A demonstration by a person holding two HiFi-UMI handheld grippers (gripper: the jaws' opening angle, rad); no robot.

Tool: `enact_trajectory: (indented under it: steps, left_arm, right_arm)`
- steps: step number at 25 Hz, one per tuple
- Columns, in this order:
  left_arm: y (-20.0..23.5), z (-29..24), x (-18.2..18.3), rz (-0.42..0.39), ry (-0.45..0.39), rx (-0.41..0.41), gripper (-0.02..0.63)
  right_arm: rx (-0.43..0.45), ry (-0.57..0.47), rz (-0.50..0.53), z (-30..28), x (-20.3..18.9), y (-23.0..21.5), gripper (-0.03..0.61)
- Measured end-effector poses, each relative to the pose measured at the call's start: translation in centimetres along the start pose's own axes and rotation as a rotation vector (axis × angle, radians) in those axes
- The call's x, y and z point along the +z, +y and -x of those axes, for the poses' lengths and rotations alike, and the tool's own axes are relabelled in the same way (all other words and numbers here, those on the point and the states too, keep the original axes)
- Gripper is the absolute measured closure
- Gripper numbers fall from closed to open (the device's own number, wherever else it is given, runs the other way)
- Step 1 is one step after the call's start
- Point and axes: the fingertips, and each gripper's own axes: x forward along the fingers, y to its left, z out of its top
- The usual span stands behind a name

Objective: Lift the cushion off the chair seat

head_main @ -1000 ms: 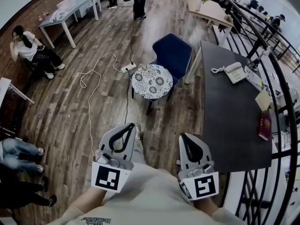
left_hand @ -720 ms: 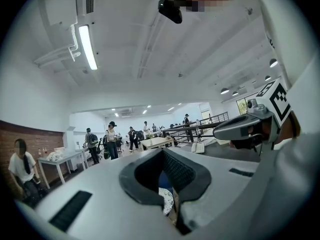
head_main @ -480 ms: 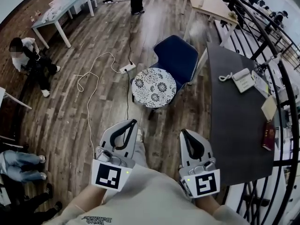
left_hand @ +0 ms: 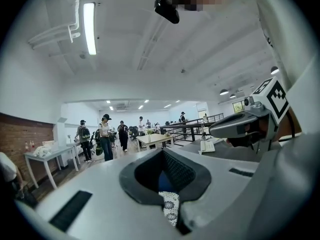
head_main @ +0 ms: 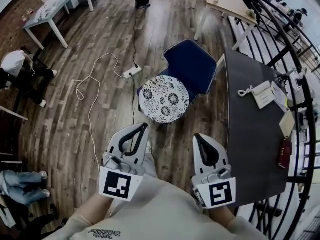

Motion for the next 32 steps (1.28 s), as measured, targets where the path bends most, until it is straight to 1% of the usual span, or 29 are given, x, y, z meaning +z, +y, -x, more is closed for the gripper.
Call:
enact_trajectory:
  steps: [2, 3, 11, 15, 18, 21, 26, 32]
  left_arm:
    - [1.4, -1.3, -0.3, -0.052, 0.028, -0.001, 0.609]
    - [2.1, -1.9, -0.3, -0.062, 0.029, -0.002, 0.609]
    - [8.3, -7.4, -0.3, -0.049, -0.006, -0.055, 0.609]
    - [10.8, -9.4, -0.3, -0.072, -0.013, -0.088, 0.609]
    - [12.1, -10.7, -0.4, -0.089, -0.019, -0.086, 0.609]
    - [13.0, -11.5, -0.7, -0.083, -0.015, -0.092, 0.609]
    - [13.1, -12.1, -0.6, -0.082, -0.018, -0.099, 0.609]
    - [13.2, -12.9, 0.3, -0.062, -0.020, -0.079, 0.609]
  right_arm:
    - [-0.004, 0.004, -0.021, -2.1, 0.4, -0.7, 0.577]
    - [-0.008, 0.007, -0.025, -3.2, 0.6, -1.0, 0.577]
    - [-0.049, 0.003, -0.016, -11.2, 2.4, -3.0, 0.577]
    - [-0.087, -0.003, -0.019, -14.0, 3.2, -3.9, 0.577]
    - [-0.098, -0.009, -0.023, -15.6, 3.6, -4.4, 0.577]
    - [-0.096, -0.009, -0.019, -16.9, 3.9, -4.6, 0.577]
    - [-0.096, -0.020, -0.015, -18.0, 4.2, -5.3, 0.577]
    - [-0.079, -0.009, -0.004, -18.1, 3.9, -6.3, 0.577]
